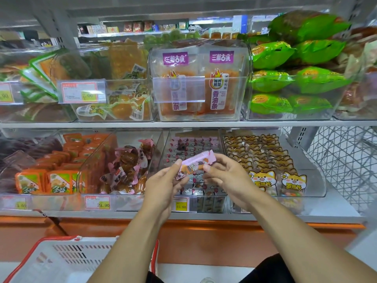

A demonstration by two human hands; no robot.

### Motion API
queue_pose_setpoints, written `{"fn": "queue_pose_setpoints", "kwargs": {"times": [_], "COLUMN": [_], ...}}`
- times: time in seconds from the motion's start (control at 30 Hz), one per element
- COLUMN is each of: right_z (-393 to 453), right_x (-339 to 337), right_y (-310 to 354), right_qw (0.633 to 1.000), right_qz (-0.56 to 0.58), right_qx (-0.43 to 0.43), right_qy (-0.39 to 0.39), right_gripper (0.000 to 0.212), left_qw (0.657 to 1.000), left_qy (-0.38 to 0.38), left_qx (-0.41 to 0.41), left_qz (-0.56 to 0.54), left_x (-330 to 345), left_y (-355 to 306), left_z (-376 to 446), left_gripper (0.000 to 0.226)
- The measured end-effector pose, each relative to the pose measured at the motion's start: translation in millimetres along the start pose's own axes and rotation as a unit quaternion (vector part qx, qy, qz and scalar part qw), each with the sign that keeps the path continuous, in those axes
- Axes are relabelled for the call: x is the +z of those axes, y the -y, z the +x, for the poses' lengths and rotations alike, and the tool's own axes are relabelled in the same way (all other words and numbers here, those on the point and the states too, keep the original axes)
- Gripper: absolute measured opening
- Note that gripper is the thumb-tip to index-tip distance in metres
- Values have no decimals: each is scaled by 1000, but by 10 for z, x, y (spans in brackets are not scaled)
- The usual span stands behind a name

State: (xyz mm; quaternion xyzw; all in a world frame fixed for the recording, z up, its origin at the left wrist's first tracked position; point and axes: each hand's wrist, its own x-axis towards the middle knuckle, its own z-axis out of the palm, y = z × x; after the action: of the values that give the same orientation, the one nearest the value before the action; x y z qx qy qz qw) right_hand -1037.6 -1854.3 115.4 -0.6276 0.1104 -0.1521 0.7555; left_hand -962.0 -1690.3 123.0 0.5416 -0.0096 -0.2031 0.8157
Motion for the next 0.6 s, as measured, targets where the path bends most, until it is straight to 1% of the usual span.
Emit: {"fn": "queue_pose_setpoints", "kwargs": {"times": [0.07,0.13,0.27,0.37,0.47,0.53,0.6], "right_z": [1,-4,-34,-21,32,98,223], "right_x": [-6,-6,33,78,119,162,209], "right_y": [11,34,65,60,33,22,11], "right_qw": [1000,999,999,999,996,992,983], "right_qz": [6,9,38,27,67,77,49], "right_qx": [4,13,17,16,0,-25,-57], "right_qy": [-22,-37,-3,-15,-53,-98,-170], "right_gripper": [23,19,31,34,29,26,23], "left_qw": [1000,999,999,998,994,988,965], "left_qy": [-25,-42,-40,-40,-46,-57,-61], "left_qx": [-17,-24,-22,-8,29,66,120], "left_qz": [5,13,23,53,96,126,225], "left_x": [-6,-15,-42,-36,-23,-30,-44], "left_y": [-7,0,17,38,62,65,68], "left_z": [7,20,34,43,47,49,63], "left_gripper": [34,37,37,39,40,34,29]}}
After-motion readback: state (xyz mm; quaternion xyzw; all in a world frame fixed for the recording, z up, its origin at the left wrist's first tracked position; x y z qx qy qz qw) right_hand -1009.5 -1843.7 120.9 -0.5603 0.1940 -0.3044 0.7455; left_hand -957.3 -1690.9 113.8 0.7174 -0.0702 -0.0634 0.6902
